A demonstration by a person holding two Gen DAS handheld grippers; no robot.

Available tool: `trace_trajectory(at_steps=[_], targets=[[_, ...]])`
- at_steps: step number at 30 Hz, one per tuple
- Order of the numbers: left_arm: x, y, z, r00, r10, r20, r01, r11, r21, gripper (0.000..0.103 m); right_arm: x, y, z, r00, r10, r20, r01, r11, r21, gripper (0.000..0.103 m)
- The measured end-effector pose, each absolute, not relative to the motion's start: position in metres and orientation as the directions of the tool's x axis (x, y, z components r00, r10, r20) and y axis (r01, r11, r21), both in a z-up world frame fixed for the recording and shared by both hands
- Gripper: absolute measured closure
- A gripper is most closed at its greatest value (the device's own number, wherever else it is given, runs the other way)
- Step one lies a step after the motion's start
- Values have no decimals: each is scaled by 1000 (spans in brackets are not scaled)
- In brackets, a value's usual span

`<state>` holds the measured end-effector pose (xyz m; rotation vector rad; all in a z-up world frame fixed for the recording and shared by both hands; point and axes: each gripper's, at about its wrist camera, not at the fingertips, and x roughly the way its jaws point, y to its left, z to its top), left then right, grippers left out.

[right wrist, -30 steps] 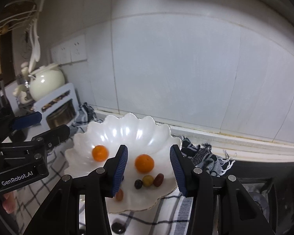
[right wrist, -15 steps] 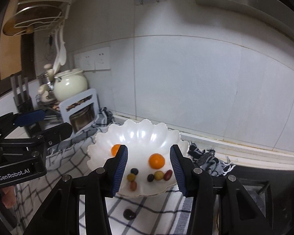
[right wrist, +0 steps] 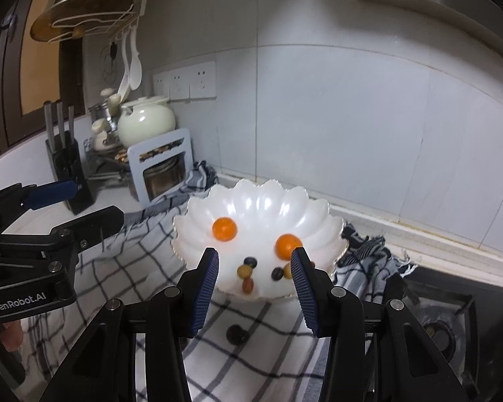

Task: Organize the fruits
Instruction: 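Withdraw both tools from the bowl back over the cloth, then grasp the large dark plum with the left tool while the right tool grasps another dark fruit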

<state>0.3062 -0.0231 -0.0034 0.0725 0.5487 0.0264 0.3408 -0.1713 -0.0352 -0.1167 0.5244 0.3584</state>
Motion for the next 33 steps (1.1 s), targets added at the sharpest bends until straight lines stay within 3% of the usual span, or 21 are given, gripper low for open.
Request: trace_trajectory(at_steps=[20,33], targets=[[295,-31,-60,783,31,-621,12,998,65,24,346,-170,-89,707,324,-629,-419,908,-2,57],[298,-35,-99,734,-19,-679,73,996,51,37,358,-163,-116,650,327,-687,-438,899,14,57]])
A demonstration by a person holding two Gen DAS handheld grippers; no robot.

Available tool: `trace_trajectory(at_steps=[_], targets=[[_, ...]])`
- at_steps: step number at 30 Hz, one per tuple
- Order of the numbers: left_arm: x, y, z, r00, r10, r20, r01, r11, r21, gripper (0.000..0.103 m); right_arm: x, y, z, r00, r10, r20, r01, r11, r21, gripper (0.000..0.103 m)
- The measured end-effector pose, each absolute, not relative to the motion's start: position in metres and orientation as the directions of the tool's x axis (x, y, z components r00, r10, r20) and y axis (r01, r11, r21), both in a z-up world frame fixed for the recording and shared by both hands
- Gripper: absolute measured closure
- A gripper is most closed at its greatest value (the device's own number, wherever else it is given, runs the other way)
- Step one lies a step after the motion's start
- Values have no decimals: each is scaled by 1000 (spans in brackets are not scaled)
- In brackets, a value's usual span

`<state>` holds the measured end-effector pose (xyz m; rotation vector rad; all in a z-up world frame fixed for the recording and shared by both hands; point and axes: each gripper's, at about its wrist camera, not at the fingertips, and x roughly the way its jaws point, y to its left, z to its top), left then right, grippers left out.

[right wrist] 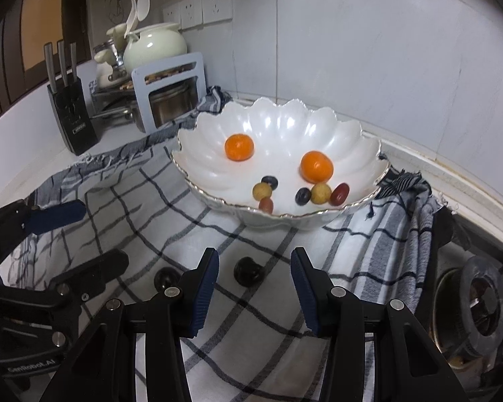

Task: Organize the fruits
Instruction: 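Grasp the large dark plum with the left tool while the right tool grasps another dark fruit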

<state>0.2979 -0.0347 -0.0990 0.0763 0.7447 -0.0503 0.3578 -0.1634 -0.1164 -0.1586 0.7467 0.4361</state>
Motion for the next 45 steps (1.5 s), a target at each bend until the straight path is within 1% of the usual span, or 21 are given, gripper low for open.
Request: trace_trajectory(at_steps=[9,15,23,25,27,29,32,33,34,45], targets=[[306,-31,-126,680,-97,-727,104,994,-35,44,372,-157,-137,601,326,-730,-451,892,27,57],[315,-34,-138,652,-101,-751,117,993,-32,47,381,-151,-149,575,323,-752,-459,888,31,57],[325,-39,-148,629,-123,-767,141,989,-42,55,391,-147,-160,552,319,-770,-456,889,41,57],[327,-41,-150,625,-129,-770,149,988,-45,55,393,-147,-162,547,318,-774,-457,888,42,58],[330,-43,-151,621,-132,-773,156,987,-44,57,393,-146,-164,543,318,-777,-462,886,39,62],[332,-44,-154,614,-134,-778,160,986,-44,60,394,-144,-166,537,316,-782,-465,885,38,65],[335,-44,-157,607,-135,-783,155,987,-50,69,394,-145,-169,525,321,-788,-466,883,49,71],[335,-44,-158,606,-134,-784,153,987,-51,73,394,-145,-169,523,322,-789,-467,883,51,72],[335,-44,-159,605,-133,-785,152,987,-50,76,394,-145,-170,526,320,-788,-465,884,49,72],[327,-40,-149,633,-128,-764,134,989,-54,77,383,-149,-162,556,321,-767,-444,894,51,73]])
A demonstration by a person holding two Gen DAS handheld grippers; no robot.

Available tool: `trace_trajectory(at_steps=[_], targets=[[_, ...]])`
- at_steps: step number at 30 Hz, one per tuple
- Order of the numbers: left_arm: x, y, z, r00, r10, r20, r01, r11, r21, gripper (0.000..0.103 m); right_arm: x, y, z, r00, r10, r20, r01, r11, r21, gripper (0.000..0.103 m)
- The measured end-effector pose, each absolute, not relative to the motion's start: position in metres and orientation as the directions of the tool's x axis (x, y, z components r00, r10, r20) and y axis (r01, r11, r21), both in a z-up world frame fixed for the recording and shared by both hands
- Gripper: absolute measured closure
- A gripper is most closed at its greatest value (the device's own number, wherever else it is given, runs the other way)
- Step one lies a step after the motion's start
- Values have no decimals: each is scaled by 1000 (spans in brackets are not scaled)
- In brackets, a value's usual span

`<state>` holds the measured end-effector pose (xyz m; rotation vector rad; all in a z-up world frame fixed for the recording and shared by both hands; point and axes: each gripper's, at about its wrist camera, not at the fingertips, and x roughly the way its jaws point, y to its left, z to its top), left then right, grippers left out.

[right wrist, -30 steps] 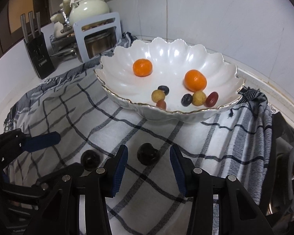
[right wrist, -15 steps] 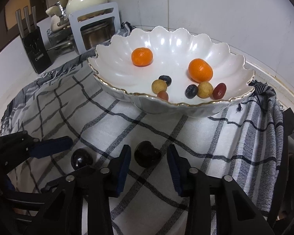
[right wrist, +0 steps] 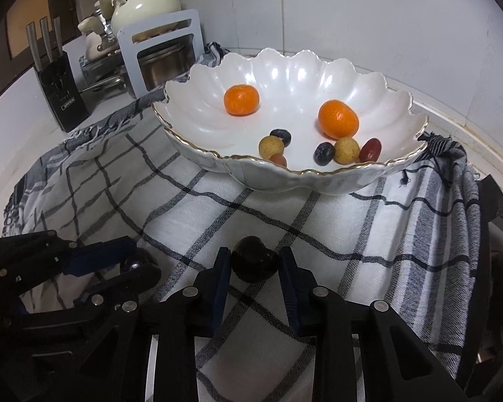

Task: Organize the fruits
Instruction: 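Grasp the large dark plum with the left tool while the right tool grasps another dark fruit, then carry both dark fruits into the bowl and open both tools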

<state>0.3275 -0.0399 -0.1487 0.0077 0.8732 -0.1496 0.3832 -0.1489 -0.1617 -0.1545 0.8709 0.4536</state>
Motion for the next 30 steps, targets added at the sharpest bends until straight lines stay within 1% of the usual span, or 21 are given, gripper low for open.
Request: trace_trajectory(at_steps=[16,30], targets=[[308,-33,-107,718,-137,-683,140,989,-51,77,352,-154,-124,651,294,-700,-409,912,2,73],[301,-24,-61,791,-167,-588,167,984,-55,77,333,-162,-84,734,258,-628,-330,944,2,73]])
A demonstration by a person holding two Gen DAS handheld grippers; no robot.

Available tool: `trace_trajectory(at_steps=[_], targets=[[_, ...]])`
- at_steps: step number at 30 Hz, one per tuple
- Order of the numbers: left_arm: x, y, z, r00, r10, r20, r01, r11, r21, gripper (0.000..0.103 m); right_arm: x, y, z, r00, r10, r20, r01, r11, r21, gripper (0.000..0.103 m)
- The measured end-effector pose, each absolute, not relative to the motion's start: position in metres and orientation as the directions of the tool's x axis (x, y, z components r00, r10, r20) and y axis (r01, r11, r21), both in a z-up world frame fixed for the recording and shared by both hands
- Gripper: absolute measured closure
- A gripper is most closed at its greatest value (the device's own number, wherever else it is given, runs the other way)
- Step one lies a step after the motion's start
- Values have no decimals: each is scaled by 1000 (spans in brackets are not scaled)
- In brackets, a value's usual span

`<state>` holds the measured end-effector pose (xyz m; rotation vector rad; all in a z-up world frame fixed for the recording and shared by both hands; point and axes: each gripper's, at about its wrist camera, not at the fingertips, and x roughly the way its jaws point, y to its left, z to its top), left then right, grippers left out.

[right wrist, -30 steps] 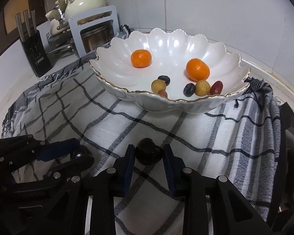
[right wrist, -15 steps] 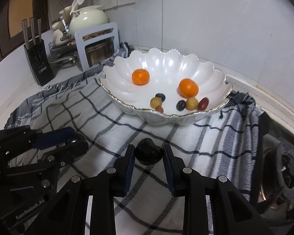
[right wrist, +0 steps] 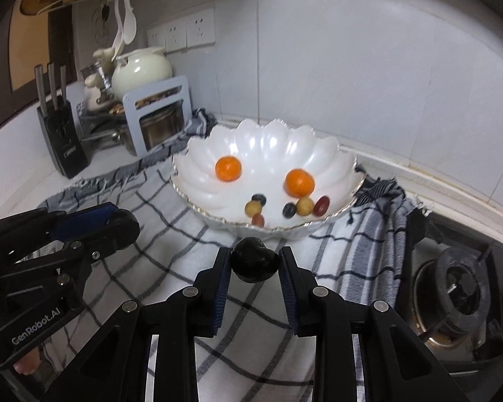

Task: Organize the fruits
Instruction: 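Carry both dark fruits into the bowl and open both tools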

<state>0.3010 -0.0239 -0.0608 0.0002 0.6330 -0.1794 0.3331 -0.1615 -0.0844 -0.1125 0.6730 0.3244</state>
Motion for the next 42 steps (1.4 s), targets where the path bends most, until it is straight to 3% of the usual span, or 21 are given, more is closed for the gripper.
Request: trace_trajectory(at_steps=[20,34,42], targets=[[333,-20,-13,845,-217,-489,232,972,-30,77,348,-162,-37,834,199,-515,-221,975,20,73],[398,-15,-9,822,-233,-520,252,967,-35,77,402,-156,-28,842,165,-513,-181,983,18,73],[448,-18,-18,767,-255,-589,265,962,-71,77,444,-157,-29,828,148,-540,-159,987,26,73]])
